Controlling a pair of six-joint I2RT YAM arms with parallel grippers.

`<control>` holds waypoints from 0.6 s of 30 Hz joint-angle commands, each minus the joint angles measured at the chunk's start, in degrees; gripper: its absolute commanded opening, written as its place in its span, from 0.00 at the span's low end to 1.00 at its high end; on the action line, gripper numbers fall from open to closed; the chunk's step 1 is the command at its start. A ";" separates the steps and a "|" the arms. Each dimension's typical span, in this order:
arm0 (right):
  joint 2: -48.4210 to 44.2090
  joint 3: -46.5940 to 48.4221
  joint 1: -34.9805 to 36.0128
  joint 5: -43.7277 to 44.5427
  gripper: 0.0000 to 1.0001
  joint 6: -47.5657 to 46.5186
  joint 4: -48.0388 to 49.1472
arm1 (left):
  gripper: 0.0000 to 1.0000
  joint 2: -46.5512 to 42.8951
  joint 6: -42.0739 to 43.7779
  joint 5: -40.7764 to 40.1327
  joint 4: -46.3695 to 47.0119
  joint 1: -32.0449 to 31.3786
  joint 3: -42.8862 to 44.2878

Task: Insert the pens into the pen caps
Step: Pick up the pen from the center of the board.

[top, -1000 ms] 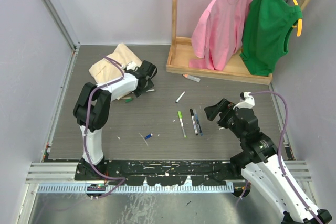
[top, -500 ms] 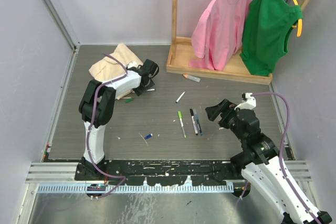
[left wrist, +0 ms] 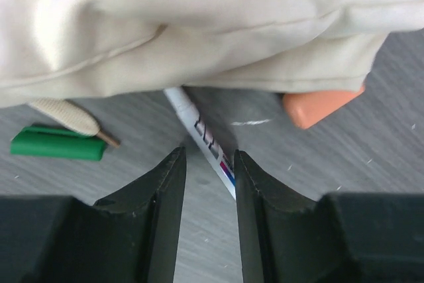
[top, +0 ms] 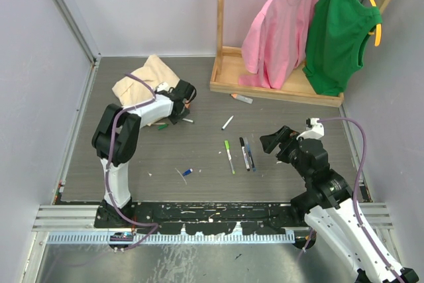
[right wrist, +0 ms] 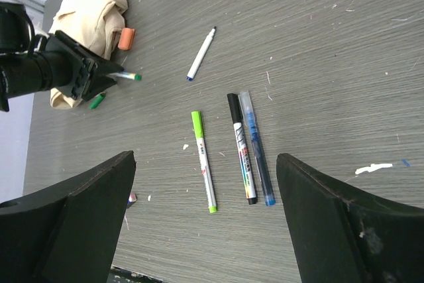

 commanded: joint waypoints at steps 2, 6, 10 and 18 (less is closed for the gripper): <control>0.36 -0.05 -0.09 0.42 0.92 0.12 2.42 | 0.35 -4.79 0.03 3.51 1.16 -0.88 -7.96; 1.21 -0.30 -0.03 -0.15 0.92 0.25 3.16 | 0.27 -7.10 0.60 6.65 3.39 -1.77 -13.02; 1.71 -0.26 -0.10 -0.59 0.92 0.38 3.55 | 0.22 -8.79 2.43 5.99 4.21 -3.04 -16.10; 2.00 -0.25 -0.07 -0.60 0.92 0.38 3.65 | 0.08 -15.00 12.67 5.42 5.09 -4.55 -19.76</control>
